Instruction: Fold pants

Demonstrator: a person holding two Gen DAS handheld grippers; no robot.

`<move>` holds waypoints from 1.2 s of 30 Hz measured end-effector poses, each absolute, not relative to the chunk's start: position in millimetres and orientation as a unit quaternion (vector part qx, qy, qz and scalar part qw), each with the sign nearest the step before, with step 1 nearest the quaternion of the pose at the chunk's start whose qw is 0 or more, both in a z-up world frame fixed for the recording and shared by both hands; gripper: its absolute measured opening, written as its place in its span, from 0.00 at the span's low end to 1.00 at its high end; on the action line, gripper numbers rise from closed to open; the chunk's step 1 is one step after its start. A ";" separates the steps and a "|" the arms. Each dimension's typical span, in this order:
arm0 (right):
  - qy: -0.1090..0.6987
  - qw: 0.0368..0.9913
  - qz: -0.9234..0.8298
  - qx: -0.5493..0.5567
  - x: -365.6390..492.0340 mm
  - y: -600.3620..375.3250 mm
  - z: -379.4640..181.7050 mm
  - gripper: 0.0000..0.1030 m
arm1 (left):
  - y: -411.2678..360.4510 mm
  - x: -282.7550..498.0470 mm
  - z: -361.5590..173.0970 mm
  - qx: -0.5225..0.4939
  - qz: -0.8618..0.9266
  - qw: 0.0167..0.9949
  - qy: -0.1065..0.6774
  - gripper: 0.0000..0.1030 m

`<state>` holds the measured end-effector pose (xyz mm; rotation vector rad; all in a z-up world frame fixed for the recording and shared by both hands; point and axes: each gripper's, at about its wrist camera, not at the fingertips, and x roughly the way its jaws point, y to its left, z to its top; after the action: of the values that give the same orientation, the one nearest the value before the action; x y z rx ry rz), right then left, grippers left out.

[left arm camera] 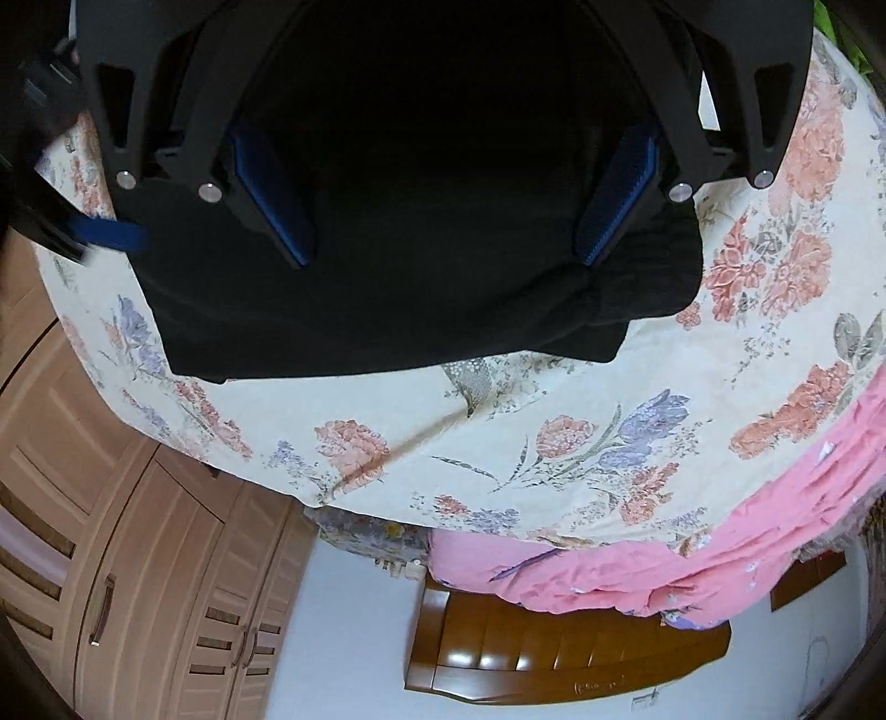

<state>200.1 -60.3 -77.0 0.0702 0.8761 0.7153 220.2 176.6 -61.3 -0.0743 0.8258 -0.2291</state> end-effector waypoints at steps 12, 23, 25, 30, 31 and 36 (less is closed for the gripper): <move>0.397 0.857 0.329 -0.009 110.4 -62.3 -65.4 0.96 | 200.3 135.4 -73.4 -0.001 -0.011 0.931 0.365 0.93; 0.397 0.861 0.317 -0.022 110.7 -62.9 -79.0 0.96 | 215.6 131.6 -89.2 -0.043 -0.010 0.936 0.350 0.99; 0.396 0.861 0.318 -0.022 110.0 -62.5 -79.1 0.96 | 216.7 131.1 -90.7 -0.047 -0.011 0.936 0.349 0.99; 0.389 0.863 0.321 -0.019 107.7 -64.0 -80.8 0.96 | 217.1 130.2 -92.4 -0.053 -0.012 0.936 0.348 0.99; 0.388 0.864 0.320 -0.019 107.3 -64.1 -81.0 0.96 | 217.5 129.7 -92.8 -0.055 -0.012 0.936 0.348 0.99; 0.400 0.865 0.302 -0.023 103.8 -62.9 -76.0 0.96 | 213.8 127.6 -88.3 -0.045 0.003 0.935 0.353 0.99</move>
<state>103.8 -62.9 -76.0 -0.0486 0.8370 0.6326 127.6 213.8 -88.3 -0.0929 0.7211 0.0057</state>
